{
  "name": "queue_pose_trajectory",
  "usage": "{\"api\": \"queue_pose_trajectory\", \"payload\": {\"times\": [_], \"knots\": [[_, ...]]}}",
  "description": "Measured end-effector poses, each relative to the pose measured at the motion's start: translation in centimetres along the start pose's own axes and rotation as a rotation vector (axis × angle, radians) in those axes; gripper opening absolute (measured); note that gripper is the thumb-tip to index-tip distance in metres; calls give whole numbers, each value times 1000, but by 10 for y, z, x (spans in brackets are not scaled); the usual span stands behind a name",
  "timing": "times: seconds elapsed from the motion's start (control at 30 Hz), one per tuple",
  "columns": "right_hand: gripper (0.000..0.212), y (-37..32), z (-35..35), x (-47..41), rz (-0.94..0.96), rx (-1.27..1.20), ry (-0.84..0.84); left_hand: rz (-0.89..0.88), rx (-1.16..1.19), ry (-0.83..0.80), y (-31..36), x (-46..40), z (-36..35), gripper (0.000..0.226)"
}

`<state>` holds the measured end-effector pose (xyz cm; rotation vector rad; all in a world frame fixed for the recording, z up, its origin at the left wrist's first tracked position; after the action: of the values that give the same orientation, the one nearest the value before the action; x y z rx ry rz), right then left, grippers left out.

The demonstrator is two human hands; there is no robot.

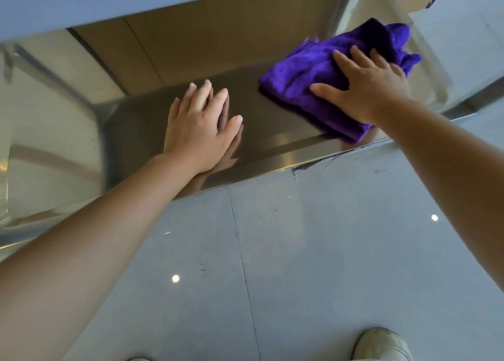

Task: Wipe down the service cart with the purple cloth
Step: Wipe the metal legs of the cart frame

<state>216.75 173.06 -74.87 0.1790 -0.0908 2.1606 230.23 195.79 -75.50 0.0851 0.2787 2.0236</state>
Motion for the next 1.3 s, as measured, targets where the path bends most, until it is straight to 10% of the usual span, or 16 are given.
{"api": "queue_pose_trajectory", "payload": {"times": [0.27,0.8,1.1,1.3], "knots": [[66,52,-2,16,-280,-97,102,144,-36,-163,20,-2,-10,64],[52,-13,-23,138,115,-248,381,-138,82,-63,97,-11,-22,89],[81,103,-22,86,-394,-432,179,-382,138,-36,115,-2,-15,68],[87,35,-20,101,-202,-303,142,-316,88,-59,58,19,-1,75]]}}
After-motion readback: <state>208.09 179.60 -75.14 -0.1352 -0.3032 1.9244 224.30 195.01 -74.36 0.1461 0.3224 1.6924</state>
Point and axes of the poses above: each hand's wrist, its own x-axis away from the middle knuckle, its own z-axis out of the back of the hand, y = z × x, the point moved 7 cm from there along -x, towards the middle knuckle, and after that the axes turned 13 degrees about -z, right-handed, at the moved point
